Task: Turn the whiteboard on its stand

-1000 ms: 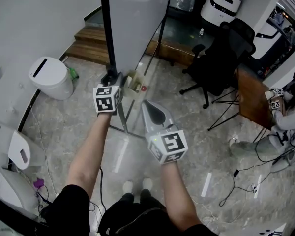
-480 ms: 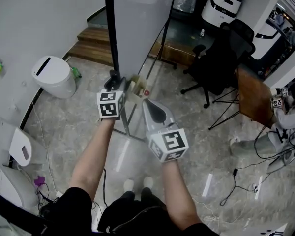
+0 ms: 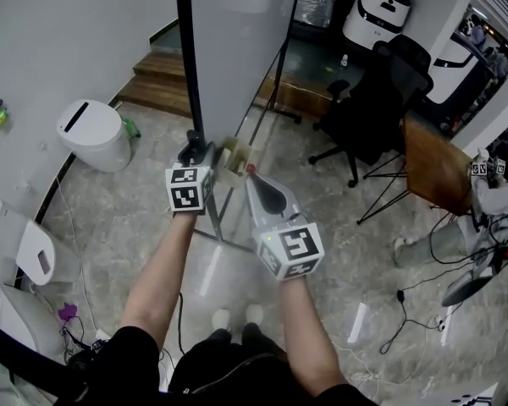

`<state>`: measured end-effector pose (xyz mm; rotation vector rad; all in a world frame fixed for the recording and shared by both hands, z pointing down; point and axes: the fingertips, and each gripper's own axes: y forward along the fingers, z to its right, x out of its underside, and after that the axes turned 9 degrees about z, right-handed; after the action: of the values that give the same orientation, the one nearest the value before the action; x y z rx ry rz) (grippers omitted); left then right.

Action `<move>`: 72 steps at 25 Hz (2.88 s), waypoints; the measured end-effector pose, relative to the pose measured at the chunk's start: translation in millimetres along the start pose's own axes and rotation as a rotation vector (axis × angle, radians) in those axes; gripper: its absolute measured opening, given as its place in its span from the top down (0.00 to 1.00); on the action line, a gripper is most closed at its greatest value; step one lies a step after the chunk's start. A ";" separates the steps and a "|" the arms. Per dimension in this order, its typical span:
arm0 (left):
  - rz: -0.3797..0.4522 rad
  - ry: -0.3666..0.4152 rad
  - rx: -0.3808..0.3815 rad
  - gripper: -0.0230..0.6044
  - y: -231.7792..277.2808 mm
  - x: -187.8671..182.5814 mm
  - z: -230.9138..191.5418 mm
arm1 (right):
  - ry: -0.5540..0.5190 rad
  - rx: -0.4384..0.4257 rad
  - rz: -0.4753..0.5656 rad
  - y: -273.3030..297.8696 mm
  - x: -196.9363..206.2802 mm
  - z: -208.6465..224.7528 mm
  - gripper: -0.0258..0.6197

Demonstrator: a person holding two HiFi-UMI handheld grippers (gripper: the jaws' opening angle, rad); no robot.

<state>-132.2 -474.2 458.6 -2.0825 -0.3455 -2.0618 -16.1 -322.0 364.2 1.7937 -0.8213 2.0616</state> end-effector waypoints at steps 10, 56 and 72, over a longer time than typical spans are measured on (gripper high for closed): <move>-0.001 0.001 -0.008 0.67 -24.2 -2.3 9.2 | -0.007 0.003 0.014 -22.1 -11.3 0.5 0.94; 0.268 0.078 0.150 0.59 -116.3 -113.9 79.2 | 0.044 0.033 0.040 -109.8 -20.8 1.0 0.94; 0.194 -0.003 0.340 0.81 -148.0 -52.4 184.4 | -0.024 0.117 0.010 -149.8 -25.9 20.7 0.95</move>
<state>-0.2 -279.9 399.4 -1.8380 -0.4405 -1.7501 89.2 -211.0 374.7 1.8817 -0.7309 2.1387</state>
